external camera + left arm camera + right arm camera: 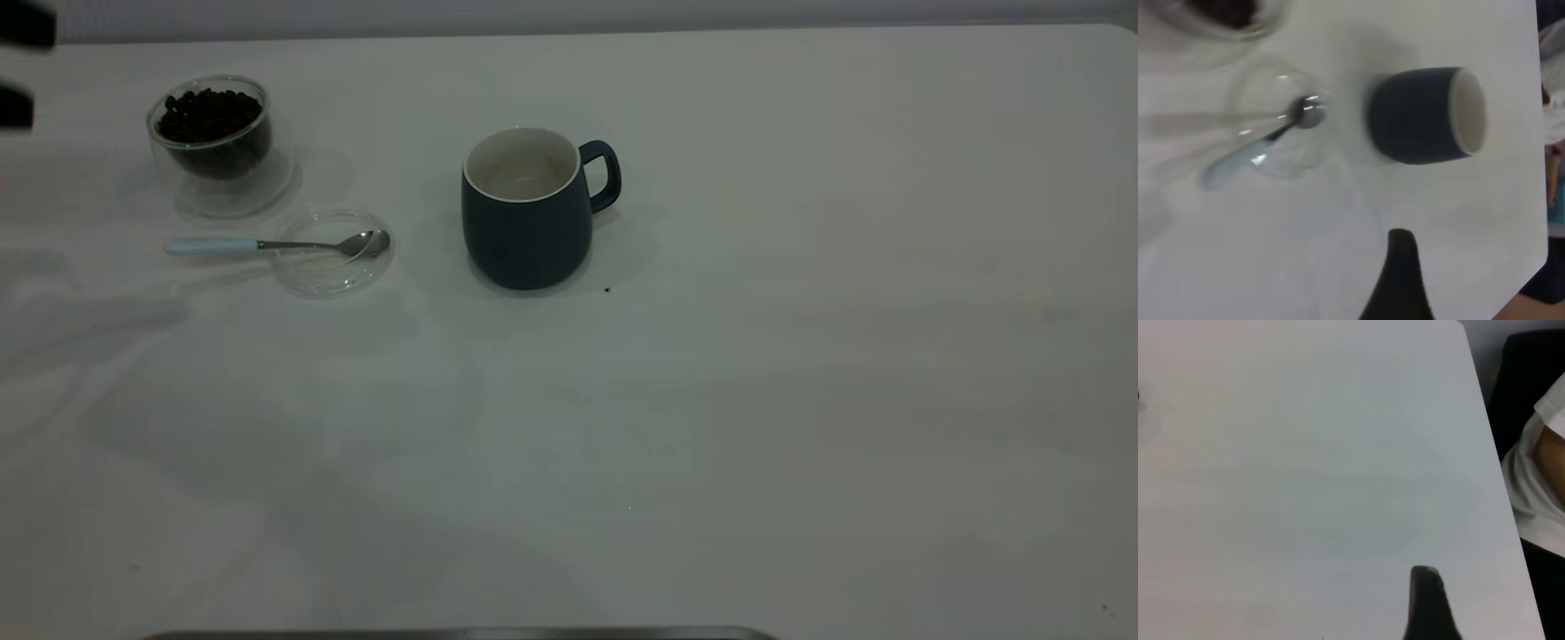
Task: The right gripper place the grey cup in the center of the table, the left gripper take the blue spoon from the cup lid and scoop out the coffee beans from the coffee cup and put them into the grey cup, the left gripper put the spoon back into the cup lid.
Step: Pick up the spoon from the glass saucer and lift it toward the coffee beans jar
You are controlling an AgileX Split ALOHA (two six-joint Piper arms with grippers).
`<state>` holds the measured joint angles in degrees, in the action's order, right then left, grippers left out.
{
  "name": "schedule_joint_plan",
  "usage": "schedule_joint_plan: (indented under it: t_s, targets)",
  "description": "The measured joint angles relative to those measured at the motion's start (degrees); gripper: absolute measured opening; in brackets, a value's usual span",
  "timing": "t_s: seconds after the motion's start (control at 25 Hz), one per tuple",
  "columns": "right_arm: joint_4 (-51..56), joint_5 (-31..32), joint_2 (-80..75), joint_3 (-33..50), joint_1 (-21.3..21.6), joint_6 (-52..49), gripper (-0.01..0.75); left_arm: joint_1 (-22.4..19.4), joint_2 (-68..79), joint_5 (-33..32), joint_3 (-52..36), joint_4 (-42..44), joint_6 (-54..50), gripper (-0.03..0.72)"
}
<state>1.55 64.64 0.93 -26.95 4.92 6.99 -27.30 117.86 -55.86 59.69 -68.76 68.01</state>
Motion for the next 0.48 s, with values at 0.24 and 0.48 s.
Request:
schedule_joint_plan:
  t_s: [0.24,0.48]
  targets:
    - [0.0,0.0,0.0,0.0,0.0,0.0,0.459,-3.1,13.0,-1.4,5.3,1.2,0.8,0.714]
    - [0.0,0.0,0.0,0.0,0.0,0.0,0.459,-3.0,21.6,-3.3,12.4,2.5,0.2,0.714]
